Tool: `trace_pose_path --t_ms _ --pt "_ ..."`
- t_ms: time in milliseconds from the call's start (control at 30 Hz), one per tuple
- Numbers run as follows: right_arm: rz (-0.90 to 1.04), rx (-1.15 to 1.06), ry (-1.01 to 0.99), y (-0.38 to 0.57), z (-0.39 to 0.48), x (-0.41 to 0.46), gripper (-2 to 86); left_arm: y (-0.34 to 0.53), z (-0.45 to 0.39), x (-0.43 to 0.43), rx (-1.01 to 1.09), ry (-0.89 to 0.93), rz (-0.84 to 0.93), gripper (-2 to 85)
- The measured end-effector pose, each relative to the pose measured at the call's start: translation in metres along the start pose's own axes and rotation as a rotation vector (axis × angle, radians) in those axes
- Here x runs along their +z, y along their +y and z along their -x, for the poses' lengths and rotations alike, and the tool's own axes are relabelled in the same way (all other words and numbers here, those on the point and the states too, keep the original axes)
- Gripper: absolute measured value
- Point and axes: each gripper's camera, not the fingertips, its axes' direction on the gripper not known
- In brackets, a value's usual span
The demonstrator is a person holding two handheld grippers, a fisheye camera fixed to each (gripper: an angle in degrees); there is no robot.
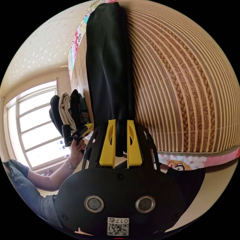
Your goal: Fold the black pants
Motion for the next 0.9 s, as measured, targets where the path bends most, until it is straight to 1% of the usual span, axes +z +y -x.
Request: trace_pose_path --t_ms 67,100,133,200,300,367,400,433,467,533,567,600,633,667,700,733,767,800,833,867,900 --pt "-0.048 -0.053 0.127 0.000 0.014 -0.001 7.6 -0.007 -0.004 0.010 0.032 0.031 0.057 9.6" --pt "-0.045 -0.055 0.143 -0.002 0.016 0.002 7.6 -0.011 -0.007 0.022 0.056 0.016 0.113 9.4" --pt "-0.025 -0.036 0.143 -0.006 0.016 0.013 7.5 -0.013 -0.011 0.033 0.085 -0.021 0.160 7.0" --pt "-0.036 -0.003 0.120 -0.007 0.017 0.022 7.0 -0.012 -0.013 0.037 0.069 -0.050 0.156 5.5" --pt "-0.011 -0.051 0.160 0.000 0.024 0.028 4.9 -0.005 -0.015 0.036 -0.023 -0.001 0.147 4.8" --pt "0.063 -0.132 0.273 0.009 0.030 0.024 3.7 0.005 -0.028 0.043 0.007 0.022 0.192 4.5" --pt "0.094 -0.157 0.307 0.013 0.031 0.022 3.5 0.014 -0.039 0.053 0.034 0.008 0.250 4.3" --pt "0.154 -0.200 0.390 0.023 0.031 0.018 3.3 0.023 -0.049 0.068 0.056 0.006 0.346 4.4" --pt "0.205 -0.241 0.467 0.037 0.028 0.013 3.1 0.028 -0.053 0.077 0.062 0.014 0.402 4.5" --pt "0.285 -0.278 0.535 0.060 0.016 0.006 3.2 0.045 -0.066 0.107 0.091 0.026 0.587 5.0" --pt "0.332 -0.267 0.541 0.073 0.006 -0.003 3.3 0.048 -0.069 0.109 0.105 0.018 0.598 5.0" --pt "0.344 -0.251 0.537 0.077 0.000 -0.009 3.4 0.049 -0.073 0.103 0.125 0.005 0.551 5.2" --pt "0.327 -0.216 0.506 0.083 -0.010 -0.027 3.8 0.046 -0.075 0.092 0.127 0.026 0.463 5.3" --pt "0.259 -0.162 0.452 0.086 -0.022 -0.049 4.5 0.043 -0.074 0.085 0.121 0.050 0.416 5.8" --pt "0.220 -0.136 0.412 0.085 -0.029 -0.061 5.0 0.034 -0.069 0.074 0.095 0.110 0.327 6.7" --pt "0.139 -0.083 0.320 0.080 -0.044 -0.084 6.4 0.022 -0.062 0.066 0.063 0.180 0.249 8.7" --pt "0.078 -0.043 0.216 0.070 -0.060 -0.101 8.3 0.016 -0.057 0.064 0.040 0.216 0.217 9.7" --pt "0.052 -0.027 0.161 0.063 -0.068 -0.109 9.2 0.002 -0.045 0.063 -0.014 0.304 0.153 11.0" --pt "-0.010 -0.010 0.052 0.050 -0.082 -0.123 11.0 -0.014 -0.034 0.063 -0.052 0.392 0.086 11.9" --pt "-0.075 -0.009 -0.040 0.035 -0.093 -0.134 11.9 -0.022 -0.030 0.062 -0.061 0.425 0.055 12.1" --pt "-0.106 -0.008 -0.080 0.026 -0.098 -0.139 12.4 -0.039 -0.026 0.062 -0.064 0.454 0.013 12.5"
